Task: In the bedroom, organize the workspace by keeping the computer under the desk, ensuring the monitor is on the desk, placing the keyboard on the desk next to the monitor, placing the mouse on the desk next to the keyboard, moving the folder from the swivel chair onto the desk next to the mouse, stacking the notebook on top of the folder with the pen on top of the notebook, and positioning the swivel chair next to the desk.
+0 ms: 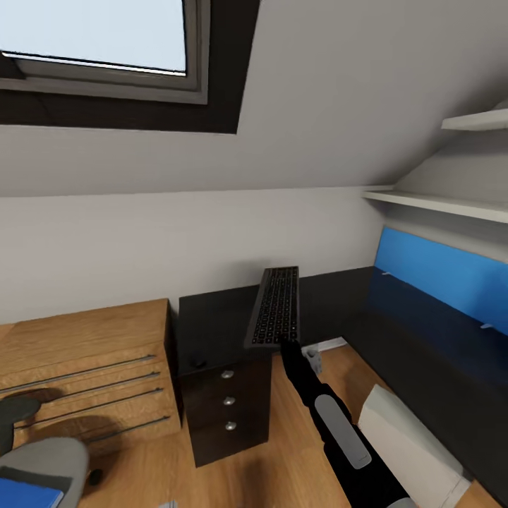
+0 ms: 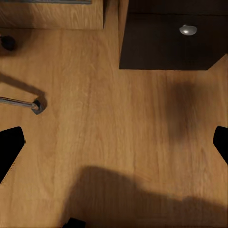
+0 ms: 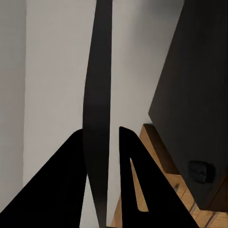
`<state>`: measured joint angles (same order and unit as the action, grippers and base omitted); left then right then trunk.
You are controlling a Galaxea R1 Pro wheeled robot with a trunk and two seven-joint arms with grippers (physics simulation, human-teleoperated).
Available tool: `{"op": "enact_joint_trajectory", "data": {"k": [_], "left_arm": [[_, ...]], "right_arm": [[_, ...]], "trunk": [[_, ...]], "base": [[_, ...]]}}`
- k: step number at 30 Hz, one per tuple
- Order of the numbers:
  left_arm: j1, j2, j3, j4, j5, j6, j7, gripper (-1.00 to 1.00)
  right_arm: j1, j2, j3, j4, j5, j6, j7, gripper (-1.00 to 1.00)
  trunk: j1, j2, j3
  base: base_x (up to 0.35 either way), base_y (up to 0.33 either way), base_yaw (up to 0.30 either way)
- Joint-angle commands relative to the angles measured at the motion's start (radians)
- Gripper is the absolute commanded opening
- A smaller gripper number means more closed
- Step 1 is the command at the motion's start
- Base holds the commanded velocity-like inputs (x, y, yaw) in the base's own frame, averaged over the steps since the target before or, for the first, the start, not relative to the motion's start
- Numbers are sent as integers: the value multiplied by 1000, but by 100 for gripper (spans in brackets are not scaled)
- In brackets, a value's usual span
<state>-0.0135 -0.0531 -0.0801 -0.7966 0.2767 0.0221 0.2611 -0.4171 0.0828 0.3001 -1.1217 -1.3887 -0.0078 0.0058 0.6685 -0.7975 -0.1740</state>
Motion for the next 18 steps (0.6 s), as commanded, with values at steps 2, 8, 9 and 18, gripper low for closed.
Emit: {"op": "enact_joint_trajectory", "data": {"k": [2, 8, 9, 18], "left_arm": [[0, 1, -4, -1, 8, 2, 8, 100], [0, 1, -4, 10, 7, 2, 8, 100], [0, 1, -4, 11, 7, 1, 8, 100], [0, 1, -4, 11, 7, 1, 8, 100]], "right_arm": [[-1, 0, 1, -1, -12, 0, 4, -100], [0, 0, 1, 0, -14, 2, 4, -100], [0, 0, 1, 0, -15, 2, 4, -100], [1, 1, 1, 0, -15, 2, 1, -100]], "trunk": [[0, -1, -3], [0, -1, -4], [0, -1, -4], [0, -1, -9]], "base": [[-189, 193, -150], [-87, 59, -35], [-66, 168, -3], [-26, 70, -1]]}}
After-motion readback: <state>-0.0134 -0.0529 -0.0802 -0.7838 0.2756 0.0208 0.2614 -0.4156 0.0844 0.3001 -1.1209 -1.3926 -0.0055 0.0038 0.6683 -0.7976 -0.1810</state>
